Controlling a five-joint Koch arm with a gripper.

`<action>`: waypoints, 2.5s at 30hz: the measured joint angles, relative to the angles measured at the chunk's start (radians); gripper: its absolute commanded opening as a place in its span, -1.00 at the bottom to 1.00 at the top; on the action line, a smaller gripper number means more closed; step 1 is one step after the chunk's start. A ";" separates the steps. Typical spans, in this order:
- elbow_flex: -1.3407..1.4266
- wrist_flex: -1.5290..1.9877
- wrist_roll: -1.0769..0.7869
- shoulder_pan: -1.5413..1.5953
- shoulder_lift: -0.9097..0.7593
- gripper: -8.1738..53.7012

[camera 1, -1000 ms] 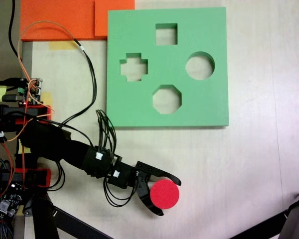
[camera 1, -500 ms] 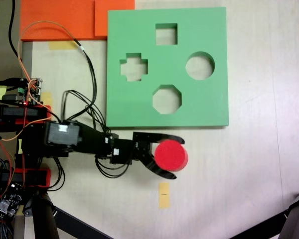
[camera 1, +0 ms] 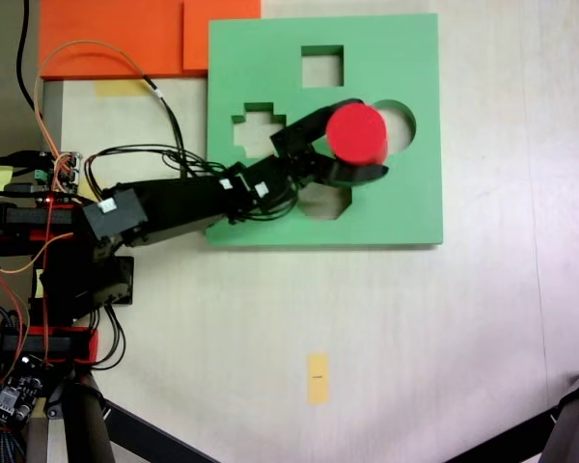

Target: Put the cylinder block into the corresponding hole

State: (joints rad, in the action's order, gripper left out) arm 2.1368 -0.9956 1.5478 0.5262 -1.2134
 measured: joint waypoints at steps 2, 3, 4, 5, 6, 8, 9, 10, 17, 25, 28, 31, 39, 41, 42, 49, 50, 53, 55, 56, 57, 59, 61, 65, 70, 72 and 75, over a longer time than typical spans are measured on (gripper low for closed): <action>-0.005 0.000 0.000 0.006 0.032 -0.20; -0.023 0.000 0.000 0.006 0.063 -0.20; -0.034 0.000 0.000 0.008 0.087 -0.20; -0.040 0.000 0.000 0.008 0.114 -0.20; -0.058 0.000 0.000 0.008 0.143 -0.20; -0.083 0.002 0.000 0.008 0.189 -0.20; -0.092 0.000 0.000 0.008 0.206 -0.20; -0.117 0.002 -0.003 0.008 0.218 -0.20; -0.293 -0.002 -0.003 0.008 0.342 -0.20; -0.405 0.015 -0.005 0.032 0.436 -0.19; -0.417 0.028 -0.005 0.035 0.440 -0.19; -0.417 0.028 -0.005 0.035 0.440 0.57; -0.356 0.018 -0.008 0.051 0.431 0.97; -0.353 0.015 -0.008 0.054 0.430 0.97; -0.350 0.015 -0.009 0.054 0.428 0.97; -0.054 -0.014 -0.064 0.046 0.201 0.97; 0.012 0.002 -0.104 0.034 0.091 0.96; 0.115 0.213 -0.224 0.006 -0.239 0.94; 0.130 0.531 -0.376 -0.048 -0.525 0.61; 0.130 0.649 -0.434 -0.067 -0.623 0.42; 0.140 0.767 -0.499 -0.100 -0.723 0.31; 0.202 0.953 -0.629 -0.167 -0.897 0.31; 0.221 1.078 -0.788 -0.229 -1.031 0.40; 0.238 1.313 -1.040 -0.377 -1.034 0.44; 0.460 1.318 -1.328 -0.465 -1.034 0.44; 0.621 1.215 -1.411 -0.479 -1.034 0.43; 0.864 0.943 -1.453 -0.480 -1.034 0.38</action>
State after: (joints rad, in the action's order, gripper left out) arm 3.0005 -0.0522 0.0951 0.0460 -2.2473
